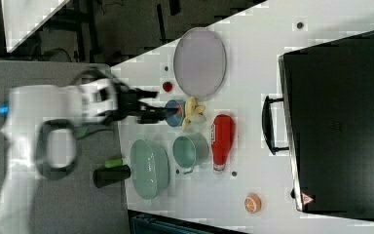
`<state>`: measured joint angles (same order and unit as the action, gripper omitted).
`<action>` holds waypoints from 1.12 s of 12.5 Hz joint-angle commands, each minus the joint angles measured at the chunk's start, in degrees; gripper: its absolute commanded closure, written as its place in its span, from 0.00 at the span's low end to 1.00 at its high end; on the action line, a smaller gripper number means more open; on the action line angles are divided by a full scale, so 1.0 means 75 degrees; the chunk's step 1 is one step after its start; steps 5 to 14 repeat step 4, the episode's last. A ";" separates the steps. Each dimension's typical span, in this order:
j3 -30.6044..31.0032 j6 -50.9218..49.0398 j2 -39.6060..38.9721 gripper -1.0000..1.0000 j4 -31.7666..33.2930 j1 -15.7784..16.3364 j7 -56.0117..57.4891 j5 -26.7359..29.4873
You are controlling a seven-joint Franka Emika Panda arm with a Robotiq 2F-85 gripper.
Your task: Pick ketchup from strainer and place it on the table
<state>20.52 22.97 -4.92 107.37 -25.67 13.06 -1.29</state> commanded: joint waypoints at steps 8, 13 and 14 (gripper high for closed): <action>0.0253 -0.1772 0.0365 0.00 -0.1344 -0.0003 -0.1701 0.0106; 0.0253 -0.1772 0.0365 0.00 -0.1344 -0.0003 -0.1701 0.0106; 0.0253 -0.1772 0.0365 0.00 -0.1344 -0.0003 -0.1701 0.0106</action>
